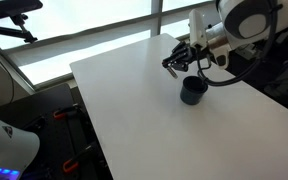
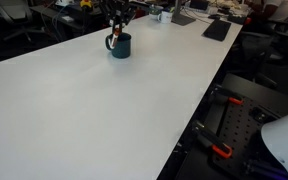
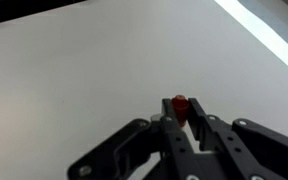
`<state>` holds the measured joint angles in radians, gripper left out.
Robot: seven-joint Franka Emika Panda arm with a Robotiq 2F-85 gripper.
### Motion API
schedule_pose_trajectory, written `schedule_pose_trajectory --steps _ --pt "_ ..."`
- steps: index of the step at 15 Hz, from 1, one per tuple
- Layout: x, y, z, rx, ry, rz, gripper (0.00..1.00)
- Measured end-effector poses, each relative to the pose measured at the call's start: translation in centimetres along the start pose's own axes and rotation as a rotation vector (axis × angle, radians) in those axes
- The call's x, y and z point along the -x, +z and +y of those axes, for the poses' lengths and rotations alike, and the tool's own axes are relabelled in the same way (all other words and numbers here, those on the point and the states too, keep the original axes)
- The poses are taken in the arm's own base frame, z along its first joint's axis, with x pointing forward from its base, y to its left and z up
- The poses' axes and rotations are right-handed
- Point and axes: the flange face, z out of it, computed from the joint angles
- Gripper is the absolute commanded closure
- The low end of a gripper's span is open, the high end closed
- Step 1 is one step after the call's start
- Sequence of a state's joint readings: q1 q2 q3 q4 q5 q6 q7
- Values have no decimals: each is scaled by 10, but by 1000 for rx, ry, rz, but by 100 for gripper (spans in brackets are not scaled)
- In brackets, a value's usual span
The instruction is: Remove the marker from the mug cup and place it on the table
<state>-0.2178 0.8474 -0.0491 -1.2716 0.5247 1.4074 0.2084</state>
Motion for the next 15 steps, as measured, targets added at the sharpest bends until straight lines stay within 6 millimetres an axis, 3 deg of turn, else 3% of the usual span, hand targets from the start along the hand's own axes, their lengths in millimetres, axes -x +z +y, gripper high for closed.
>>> schedule_pose_trajectory --steps 15 --pt "-60 26 3 7 169 -5 95"
